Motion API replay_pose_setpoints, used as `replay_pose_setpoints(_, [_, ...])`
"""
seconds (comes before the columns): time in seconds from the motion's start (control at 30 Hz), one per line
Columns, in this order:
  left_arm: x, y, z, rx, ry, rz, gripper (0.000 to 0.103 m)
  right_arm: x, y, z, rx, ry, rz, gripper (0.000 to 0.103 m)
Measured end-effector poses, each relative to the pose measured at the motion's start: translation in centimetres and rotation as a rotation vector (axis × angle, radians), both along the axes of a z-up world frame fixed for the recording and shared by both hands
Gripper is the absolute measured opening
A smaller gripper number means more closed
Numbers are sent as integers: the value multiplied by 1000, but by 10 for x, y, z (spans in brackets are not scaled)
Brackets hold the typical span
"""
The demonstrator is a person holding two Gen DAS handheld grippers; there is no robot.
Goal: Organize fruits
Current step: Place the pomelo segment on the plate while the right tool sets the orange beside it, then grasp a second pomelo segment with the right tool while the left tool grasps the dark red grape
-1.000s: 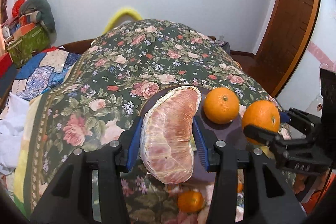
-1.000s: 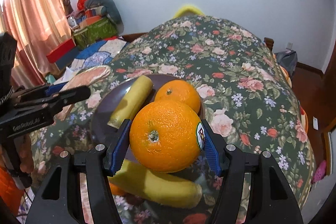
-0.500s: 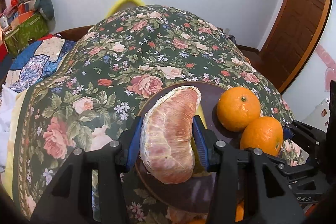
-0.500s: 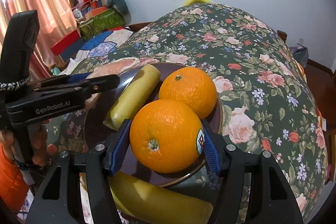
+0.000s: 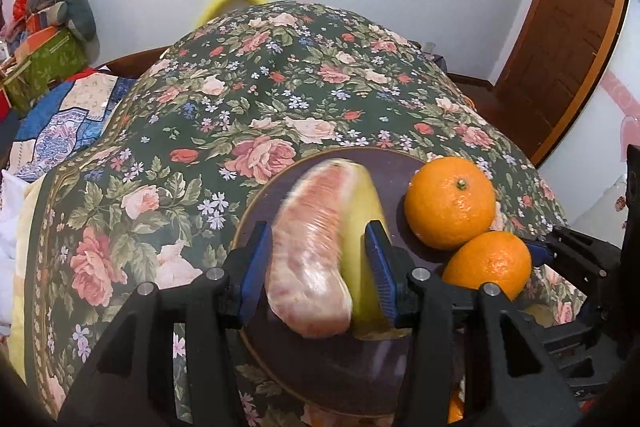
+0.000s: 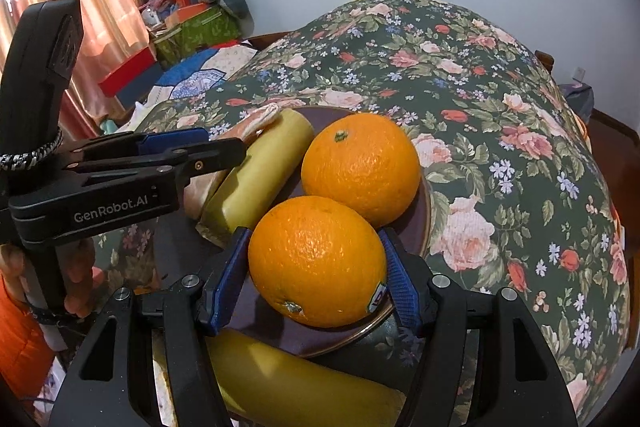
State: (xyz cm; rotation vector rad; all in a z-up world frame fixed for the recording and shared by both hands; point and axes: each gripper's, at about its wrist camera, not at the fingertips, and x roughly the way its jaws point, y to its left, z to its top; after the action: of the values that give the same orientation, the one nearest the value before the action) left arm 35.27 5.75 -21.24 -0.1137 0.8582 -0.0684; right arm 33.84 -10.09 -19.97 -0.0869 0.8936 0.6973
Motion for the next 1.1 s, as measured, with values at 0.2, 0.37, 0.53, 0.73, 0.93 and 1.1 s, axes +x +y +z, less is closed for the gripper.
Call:
replay_pose_setpoints(0.2, [-13, -5, 16, 6, -24, -12, 47, -6, -8, 19, 27, -37, -14, 64])
replay_pose_setpoints(0.37, [-32, -9, 38, 12, -59, -15, 49, -15, -19, 40, 41, -83, -35, 66])
replay_pose_setpoints(0.53, [-56, -13, 57, 13, -76, -23, 49, -31, -31, 55, 34, -114, -49, 68])
replay_pose_setpoints(0.73, [-95, -19, 67, 16, -71, -25, 62, -56, -46, 60, 3, -130, -55, 68])
replay_pose_setpoints(0.93, [-126, -30, 56, 8, -16, -17, 72, -81, -64, 58, -22, -126, -65, 69])
replay_pose_setpoints(1.1, [-147, -48, 33, 25, 45, -22, 78, -100, -77, 54, -25, -111, -82, 70])
